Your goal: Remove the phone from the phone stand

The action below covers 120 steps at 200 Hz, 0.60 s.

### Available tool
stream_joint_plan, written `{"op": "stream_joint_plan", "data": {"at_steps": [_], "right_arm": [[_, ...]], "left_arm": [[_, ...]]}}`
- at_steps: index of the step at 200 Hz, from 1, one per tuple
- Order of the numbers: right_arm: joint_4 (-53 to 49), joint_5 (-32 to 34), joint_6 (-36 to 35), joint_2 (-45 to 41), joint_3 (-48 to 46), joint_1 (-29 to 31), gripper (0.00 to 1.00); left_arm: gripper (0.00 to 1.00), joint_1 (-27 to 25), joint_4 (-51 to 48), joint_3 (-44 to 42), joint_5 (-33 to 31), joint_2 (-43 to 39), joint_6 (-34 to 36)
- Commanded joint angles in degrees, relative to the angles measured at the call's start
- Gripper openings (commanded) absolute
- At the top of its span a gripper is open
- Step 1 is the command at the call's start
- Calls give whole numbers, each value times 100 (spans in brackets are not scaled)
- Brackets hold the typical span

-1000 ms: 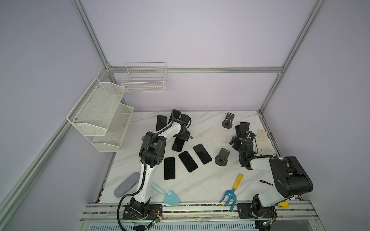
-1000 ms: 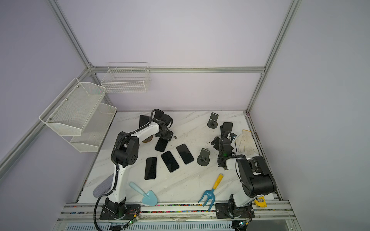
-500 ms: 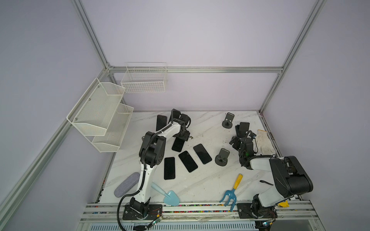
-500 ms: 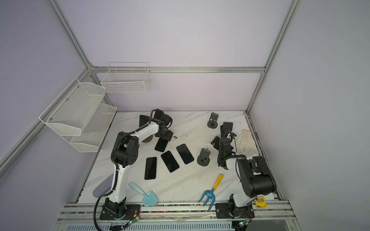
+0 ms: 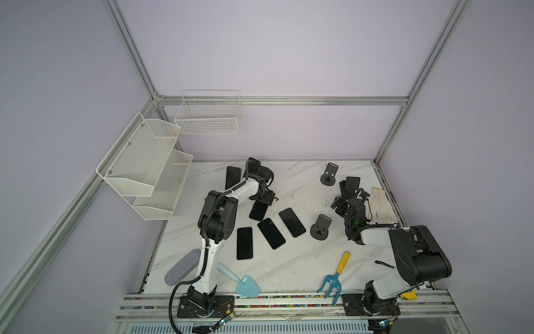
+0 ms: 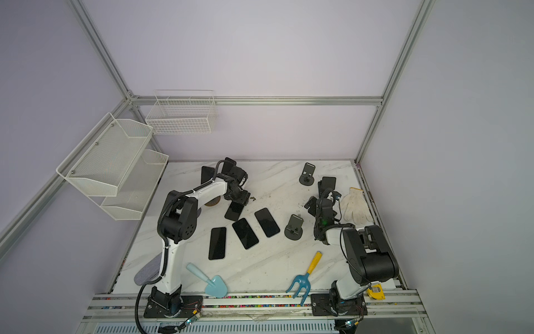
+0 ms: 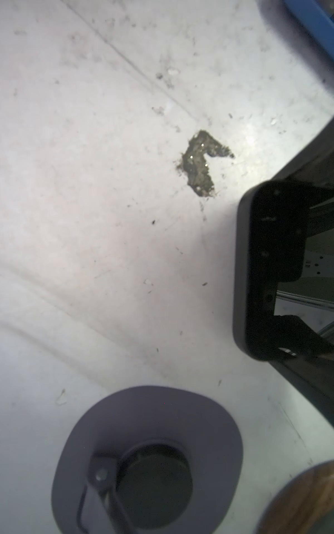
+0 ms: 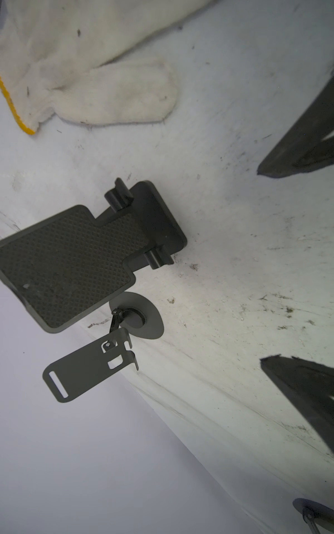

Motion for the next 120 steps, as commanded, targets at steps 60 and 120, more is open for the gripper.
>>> {"op": "stream_joint_plan", "data": {"at_steps": [60, 120], "right_arm": [[-79, 205, 6, 14, 71, 48, 97], [-75, 400, 76, -75, -1, 95, 97]], "left_arm": [[76, -47, 42, -244, 127, -66, 178], [78, -48, 67, -139, 123, 3, 160]]}}
